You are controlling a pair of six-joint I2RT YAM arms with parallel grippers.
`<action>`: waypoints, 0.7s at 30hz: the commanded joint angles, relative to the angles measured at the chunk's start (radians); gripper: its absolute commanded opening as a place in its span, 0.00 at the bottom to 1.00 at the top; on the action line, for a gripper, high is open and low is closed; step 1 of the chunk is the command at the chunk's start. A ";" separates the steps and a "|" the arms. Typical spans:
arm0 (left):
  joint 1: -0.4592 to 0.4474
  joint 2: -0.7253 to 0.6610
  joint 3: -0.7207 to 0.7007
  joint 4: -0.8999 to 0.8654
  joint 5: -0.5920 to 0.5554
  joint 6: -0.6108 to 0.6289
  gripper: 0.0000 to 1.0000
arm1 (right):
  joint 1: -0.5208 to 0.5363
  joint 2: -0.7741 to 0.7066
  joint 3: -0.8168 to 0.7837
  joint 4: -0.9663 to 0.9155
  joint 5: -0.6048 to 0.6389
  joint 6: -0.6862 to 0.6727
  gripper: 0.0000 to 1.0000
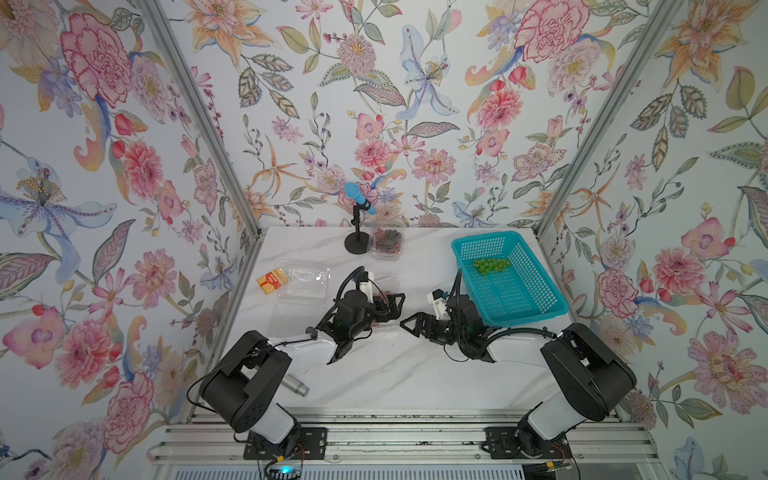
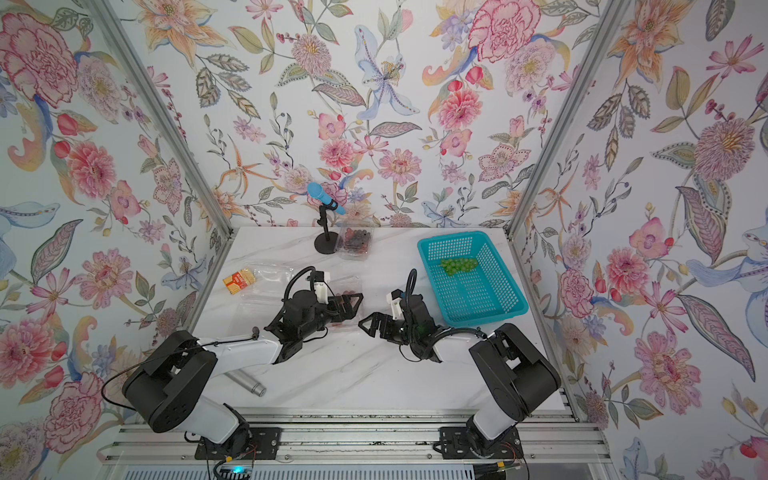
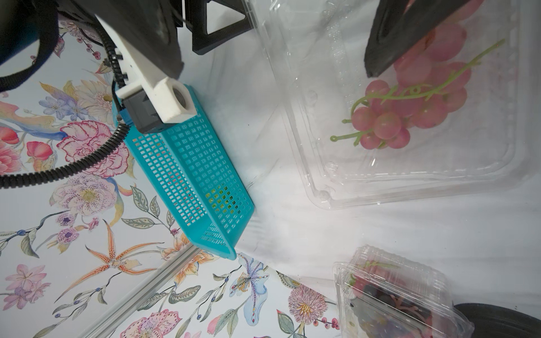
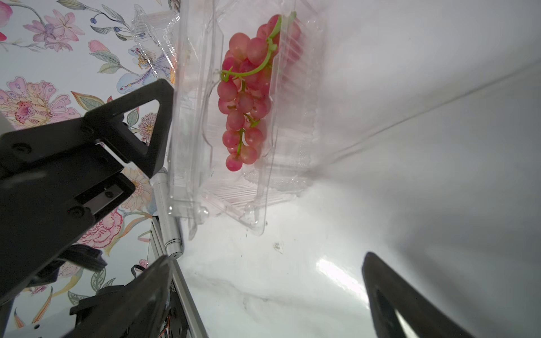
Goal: Pack grapes into containers
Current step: Adjust the packing box at the center of the board.
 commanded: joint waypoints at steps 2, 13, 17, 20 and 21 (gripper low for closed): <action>-0.001 0.048 -0.014 0.033 0.005 -0.026 1.00 | 0.019 0.034 0.016 0.056 0.010 0.008 1.00; 0.015 0.060 -0.011 0.039 0.010 -0.037 1.00 | 0.075 0.163 0.091 0.144 0.038 0.076 0.95; 0.030 0.051 -0.011 0.029 0.009 -0.029 1.00 | 0.080 0.205 0.114 0.177 0.077 0.118 0.88; 0.040 0.041 -0.011 0.025 0.008 -0.027 1.00 | 0.080 0.240 0.140 0.193 0.097 0.137 0.82; 0.044 0.038 -0.011 0.025 0.008 -0.027 1.00 | 0.080 0.251 0.151 0.192 0.103 0.140 0.81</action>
